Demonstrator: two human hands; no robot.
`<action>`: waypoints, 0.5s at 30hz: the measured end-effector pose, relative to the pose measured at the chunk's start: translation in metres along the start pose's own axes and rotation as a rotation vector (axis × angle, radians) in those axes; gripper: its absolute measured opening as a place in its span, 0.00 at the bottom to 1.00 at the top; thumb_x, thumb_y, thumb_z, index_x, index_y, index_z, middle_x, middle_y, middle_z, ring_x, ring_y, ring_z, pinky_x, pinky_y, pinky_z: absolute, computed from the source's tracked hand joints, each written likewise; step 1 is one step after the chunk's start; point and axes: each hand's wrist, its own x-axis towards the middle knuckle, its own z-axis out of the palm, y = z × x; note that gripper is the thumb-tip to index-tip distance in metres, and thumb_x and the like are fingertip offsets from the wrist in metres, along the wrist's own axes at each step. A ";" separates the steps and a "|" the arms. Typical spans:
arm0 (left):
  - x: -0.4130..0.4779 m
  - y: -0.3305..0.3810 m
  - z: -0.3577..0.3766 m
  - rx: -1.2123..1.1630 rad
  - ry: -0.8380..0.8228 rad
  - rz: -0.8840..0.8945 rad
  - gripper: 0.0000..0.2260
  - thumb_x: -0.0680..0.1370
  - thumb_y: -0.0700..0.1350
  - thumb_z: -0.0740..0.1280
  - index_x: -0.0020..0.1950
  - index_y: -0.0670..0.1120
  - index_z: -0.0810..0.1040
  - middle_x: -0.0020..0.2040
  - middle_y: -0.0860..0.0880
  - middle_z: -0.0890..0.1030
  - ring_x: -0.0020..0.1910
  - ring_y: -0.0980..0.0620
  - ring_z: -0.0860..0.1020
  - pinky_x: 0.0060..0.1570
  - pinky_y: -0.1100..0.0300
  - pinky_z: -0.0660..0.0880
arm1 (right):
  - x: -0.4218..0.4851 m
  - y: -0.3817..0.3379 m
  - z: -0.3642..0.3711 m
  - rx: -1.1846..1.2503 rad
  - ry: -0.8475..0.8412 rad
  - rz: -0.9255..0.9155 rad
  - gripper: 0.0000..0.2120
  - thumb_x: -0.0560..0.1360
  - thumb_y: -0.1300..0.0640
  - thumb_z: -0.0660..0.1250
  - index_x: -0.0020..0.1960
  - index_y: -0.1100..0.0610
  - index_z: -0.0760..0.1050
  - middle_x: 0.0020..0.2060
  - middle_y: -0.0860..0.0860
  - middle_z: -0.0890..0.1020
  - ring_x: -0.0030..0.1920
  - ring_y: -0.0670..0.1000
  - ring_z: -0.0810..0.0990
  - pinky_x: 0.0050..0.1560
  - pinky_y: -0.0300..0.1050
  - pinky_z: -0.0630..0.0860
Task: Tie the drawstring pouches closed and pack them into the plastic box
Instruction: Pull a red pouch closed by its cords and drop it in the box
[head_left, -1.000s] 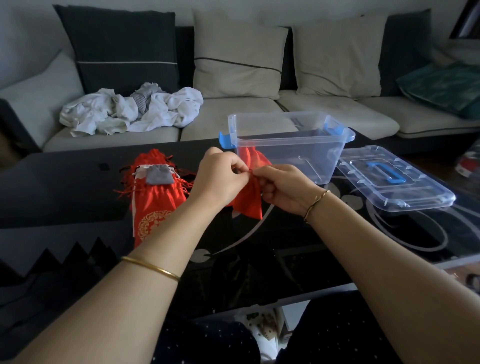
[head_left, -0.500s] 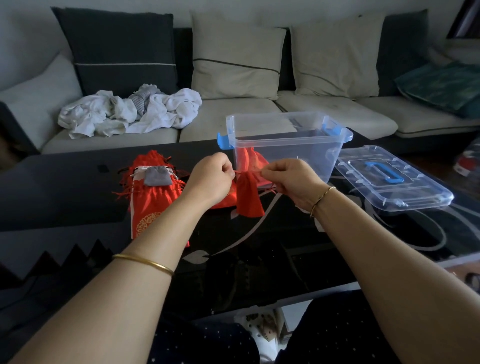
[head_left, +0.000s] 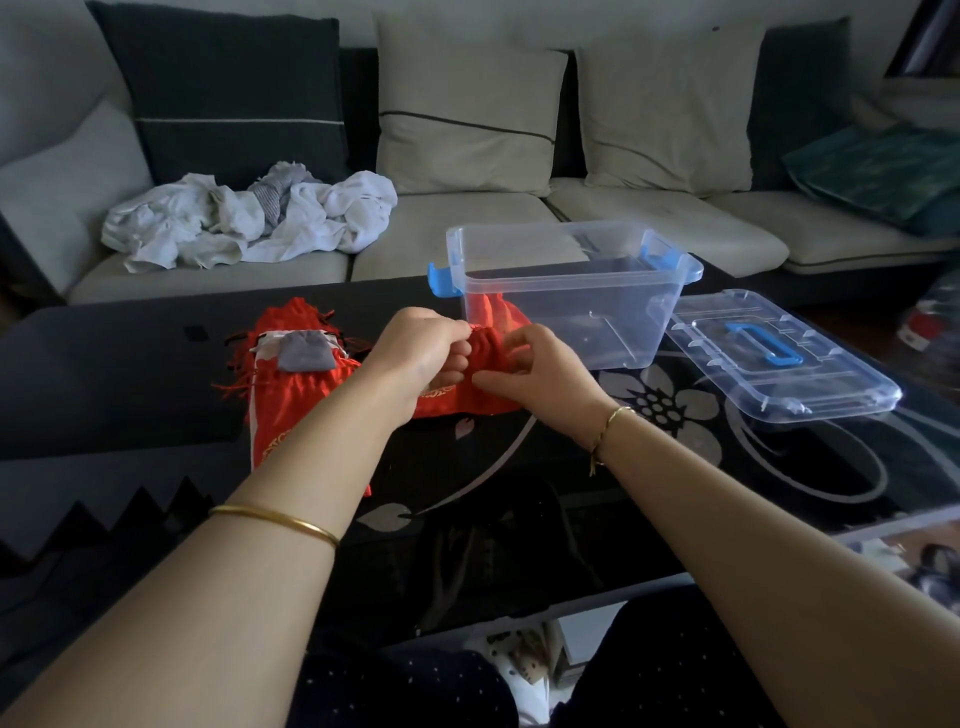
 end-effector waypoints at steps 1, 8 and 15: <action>0.001 0.001 0.001 -0.028 -0.013 -0.005 0.09 0.79 0.40 0.63 0.39 0.44 0.75 0.35 0.47 0.77 0.34 0.53 0.75 0.37 0.59 0.74 | 0.002 0.001 0.001 -0.040 0.036 -0.018 0.21 0.70 0.51 0.72 0.59 0.57 0.71 0.49 0.48 0.76 0.50 0.47 0.76 0.51 0.42 0.75; 0.005 0.006 0.005 -0.100 -0.016 -0.007 0.08 0.78 0.41 0.64 0.39 0.44 0.76 0.34 0.49 0.76 0.32 0.55 0.74 0.33 0.61 0.72 | 0.006 0.001 -0.013 -0.138 0.137 -0.048 0.11 0.73 0.56 0.68 0.44 0.65 0.78 0.39 0.59 0.81 0.42 0.58 0.79 0.47 0.54 0.76; 0.037 0.020 -0.004 -0.102 0.116 -0.034 0.09 0.78 0.39 0.62 0.38 0.45 0.74 0.35 0.48 0.75 0.34 0.54 0.74 0.35 0.62 0.72 | 0.056 -0.044 -0.067 0.049 0.267 -0.037 0.04 0.71 0.63 0.69 0.46 0.63 0.79 0.36 0.55 0.81 0.37 0.56 0.81 0.40 0.51 0.79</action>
